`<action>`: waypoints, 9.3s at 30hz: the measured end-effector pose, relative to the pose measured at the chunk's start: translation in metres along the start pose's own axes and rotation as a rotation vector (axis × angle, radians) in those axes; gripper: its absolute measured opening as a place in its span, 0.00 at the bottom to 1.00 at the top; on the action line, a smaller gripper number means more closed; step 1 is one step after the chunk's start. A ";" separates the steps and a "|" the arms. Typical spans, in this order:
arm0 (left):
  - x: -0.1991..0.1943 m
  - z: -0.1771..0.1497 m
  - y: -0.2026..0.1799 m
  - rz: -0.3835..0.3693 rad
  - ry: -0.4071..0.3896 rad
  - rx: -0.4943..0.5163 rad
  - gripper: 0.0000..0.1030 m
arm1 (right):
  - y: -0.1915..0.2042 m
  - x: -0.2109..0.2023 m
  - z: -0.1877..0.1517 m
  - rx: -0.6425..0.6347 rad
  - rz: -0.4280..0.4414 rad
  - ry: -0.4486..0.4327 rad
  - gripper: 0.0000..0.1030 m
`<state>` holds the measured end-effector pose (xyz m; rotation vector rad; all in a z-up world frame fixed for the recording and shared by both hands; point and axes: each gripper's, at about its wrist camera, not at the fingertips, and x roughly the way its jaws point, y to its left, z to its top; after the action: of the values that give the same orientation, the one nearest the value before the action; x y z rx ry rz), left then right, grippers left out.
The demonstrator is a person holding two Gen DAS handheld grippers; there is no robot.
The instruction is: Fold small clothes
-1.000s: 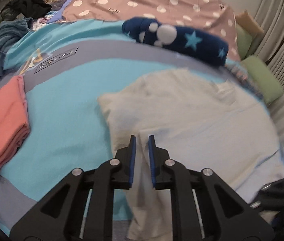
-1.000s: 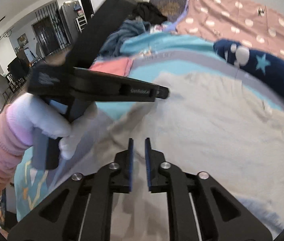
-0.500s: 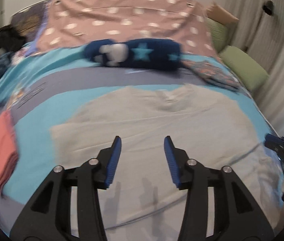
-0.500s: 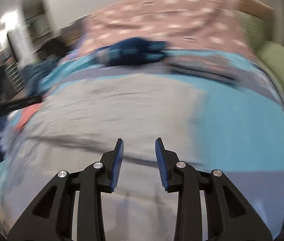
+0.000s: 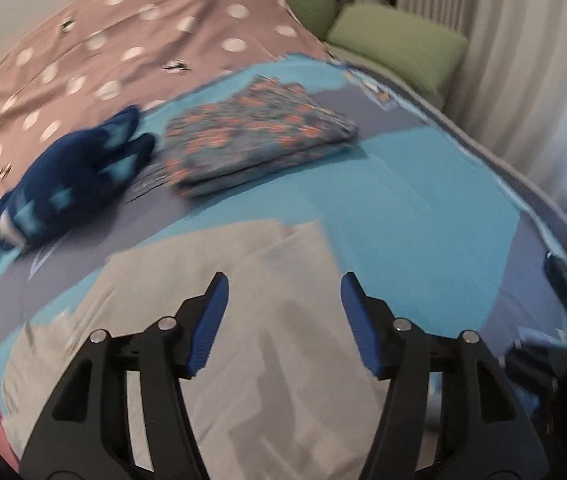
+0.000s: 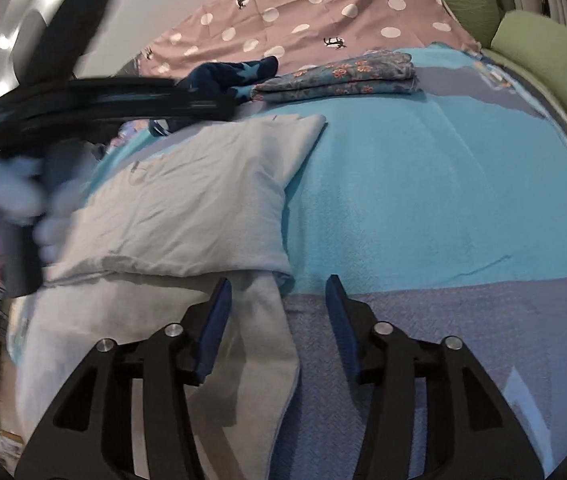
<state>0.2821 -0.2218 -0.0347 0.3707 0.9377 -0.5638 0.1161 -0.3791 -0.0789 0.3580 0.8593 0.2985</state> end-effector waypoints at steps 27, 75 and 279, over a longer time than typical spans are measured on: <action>0.022 0.048 0.008 -0.026 -0.006 -0.163 0.02 | -0.012 -0.005 0.003 0.053 0.089 -0.019 0.50; 0.003 -0.109 0.033 -0.241 -0.131 -0.148 0.43 | -0.035 0.072 0.128 0.248 0.036 0.142 0.39; -0.115 -0.285 0.364 -0.090 -0.374 -0.939 0.38 | -0.009 0.082 0.146 0.203 0.016 -0.082 0.16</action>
<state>0.2629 0.2522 -0.0731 -0.6046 0.7607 -0.2108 0.2815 -0.3819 -0.0503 0.5627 0.8080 0.2104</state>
